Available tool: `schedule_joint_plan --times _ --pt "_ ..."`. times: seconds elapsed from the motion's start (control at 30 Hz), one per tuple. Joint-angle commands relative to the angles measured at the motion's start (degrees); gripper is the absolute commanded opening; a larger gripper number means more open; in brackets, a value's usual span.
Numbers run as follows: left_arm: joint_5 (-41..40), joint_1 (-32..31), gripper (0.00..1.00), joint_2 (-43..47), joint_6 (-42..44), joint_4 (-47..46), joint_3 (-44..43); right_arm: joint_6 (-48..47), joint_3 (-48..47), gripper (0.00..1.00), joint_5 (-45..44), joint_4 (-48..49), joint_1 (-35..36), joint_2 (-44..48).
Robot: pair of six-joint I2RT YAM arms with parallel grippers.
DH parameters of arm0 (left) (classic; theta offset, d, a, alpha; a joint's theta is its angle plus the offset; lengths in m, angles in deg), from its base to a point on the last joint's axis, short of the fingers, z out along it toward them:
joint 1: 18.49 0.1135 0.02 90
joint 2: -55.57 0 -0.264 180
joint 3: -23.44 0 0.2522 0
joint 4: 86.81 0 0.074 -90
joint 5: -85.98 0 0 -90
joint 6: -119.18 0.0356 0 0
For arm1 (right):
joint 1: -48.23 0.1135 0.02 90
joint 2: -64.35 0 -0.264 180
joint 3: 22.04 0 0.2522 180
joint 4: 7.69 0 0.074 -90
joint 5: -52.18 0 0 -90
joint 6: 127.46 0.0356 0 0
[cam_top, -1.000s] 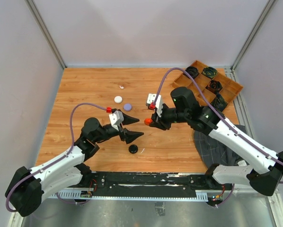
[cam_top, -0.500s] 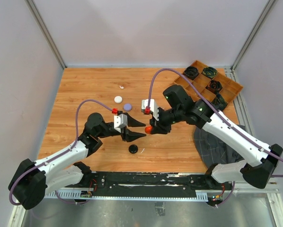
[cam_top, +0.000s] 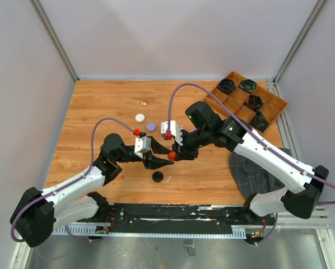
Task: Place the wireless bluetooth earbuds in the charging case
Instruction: Pick up the charging case at the center of the board.
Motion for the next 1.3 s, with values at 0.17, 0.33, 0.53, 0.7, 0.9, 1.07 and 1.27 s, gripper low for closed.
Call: schedule_joint_plan --times 0.17,0.33,0.53,0.7,0.9,1.07,1.27 --pt "2.03 -0.94 0.34 -0.59 -1.31 -1.79 -2.15 -2.69 -4.41 0.21 -4.3 -2.28 3.16 -1.58" --pt "1.68 -0.98 0.22 -0.93 -1.82 -1.79 -2.01 -3.03 -4.65 0.26 -5.18 -2.22 3.49 -1.47" --pt "-1.34 -0.98 0.11 0.98 -0.94 -1.84 -0.74 -4.11 -4.0 0.48 -5.01 -2.0 3.36 0.69" --pt "-5.7 -0.98 0.07 3.77 -1.61 -6.84 2.81 -5.24 0.74 0.61 -3.93 2.27 2.24 5.88" --pt "-8.67 -0.98 0.05 6.1 -5.51 -17.67 7.26 -4.36 6.25 0.62 -0.65 8.19 -0.47 10.62" --pt "-9.27 -0.98 0.05 5.95 -8.55 -24.52 9.16 -2.39 10.54 0.59 2.35 14.98 -1.28 12.47" --pt "-9.02 -0.98 0.05 5.22 -9.97 -26.64 9.12 0.24 11.97 0.51 4.81 18.4 -2.31 12.12"
